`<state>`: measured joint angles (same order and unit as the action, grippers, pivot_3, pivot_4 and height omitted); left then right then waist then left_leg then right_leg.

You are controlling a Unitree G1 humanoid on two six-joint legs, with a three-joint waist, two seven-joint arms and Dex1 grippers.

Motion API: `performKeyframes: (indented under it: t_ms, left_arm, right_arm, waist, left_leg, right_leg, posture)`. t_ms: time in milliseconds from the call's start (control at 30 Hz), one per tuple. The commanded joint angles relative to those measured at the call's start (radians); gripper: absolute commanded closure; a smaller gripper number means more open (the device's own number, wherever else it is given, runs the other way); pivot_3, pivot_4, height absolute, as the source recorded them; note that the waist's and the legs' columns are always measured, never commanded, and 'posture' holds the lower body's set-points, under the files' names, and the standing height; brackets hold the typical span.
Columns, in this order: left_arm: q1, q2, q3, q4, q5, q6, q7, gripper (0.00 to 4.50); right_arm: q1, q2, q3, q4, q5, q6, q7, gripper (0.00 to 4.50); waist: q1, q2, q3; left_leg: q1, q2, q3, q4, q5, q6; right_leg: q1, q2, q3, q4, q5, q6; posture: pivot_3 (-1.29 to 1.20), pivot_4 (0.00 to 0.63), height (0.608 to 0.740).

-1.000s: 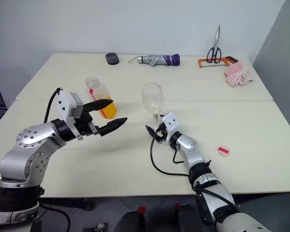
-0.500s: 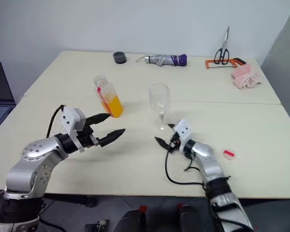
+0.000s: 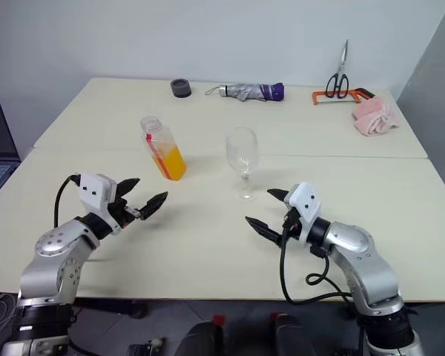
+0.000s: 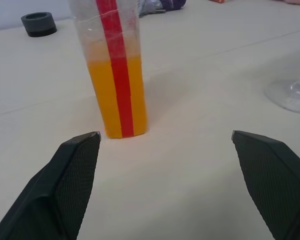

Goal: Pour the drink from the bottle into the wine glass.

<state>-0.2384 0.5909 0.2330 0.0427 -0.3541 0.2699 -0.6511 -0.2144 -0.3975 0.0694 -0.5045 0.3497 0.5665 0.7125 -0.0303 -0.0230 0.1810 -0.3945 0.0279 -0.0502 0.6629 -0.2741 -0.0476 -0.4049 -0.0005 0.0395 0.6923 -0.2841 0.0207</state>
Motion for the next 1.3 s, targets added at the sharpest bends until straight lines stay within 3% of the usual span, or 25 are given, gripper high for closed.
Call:
performKeyframes:
  t_ms: [33, 267, 1300]
  left_arm:
    - [-0.066, 0.024, 0.01, 0.036, 0.012, -0.028, -0.011, 0.0]
    - [-0.206, 0.015, -0.025, 0.159, 0.064, -0.055, -0.006, 0.0]
    - [-0.606, -0.063, -0.09, 0.689, 0.176, -0.278, -0.004, 0.0]
  right_arm:
    - [-0.016, -0.026, -0.032, -0.102, 0.102, 0.067, 0.008, 0.02]
    - [-0.058, -0.083, -0.026, -0.136, 0.132, 0.097, -0.013, 0.02]
    - [-0.074, -0.1, -0.011, -0.13, 0.129, 0.082, -0.052, 0.02]
  waist:
    - [0.0, 0.0, 0.0]
    - [0.0, 0.0, 0.0]
    - [0.001, 0.0, 0.0]
  left_leg:
    - [0.0, 0.0, 0.0, 0.0, 0.0, 0.0]
    - [0.0, 0.0, 0.001, 0.0, 0.0, 0.0]
    - [-0.003, -0.001, 0.002, 0.001, 0.0, 0.0]
  right_leg:
    - [0.0, 0.0, 0.0, 0.0, 0.0, 0.0]
    - [0.0, 0.0, -0.001, -0.001, 0.0, 0.0]
    - [0.0, 0.0, -0.003, -0.002, 0.0, 0.0]
  posture:
    - [0.0, 0.15, 0.74]
    - [0.0, 0.15, 0.74]
    - [0.0, 0.15, 0.74]
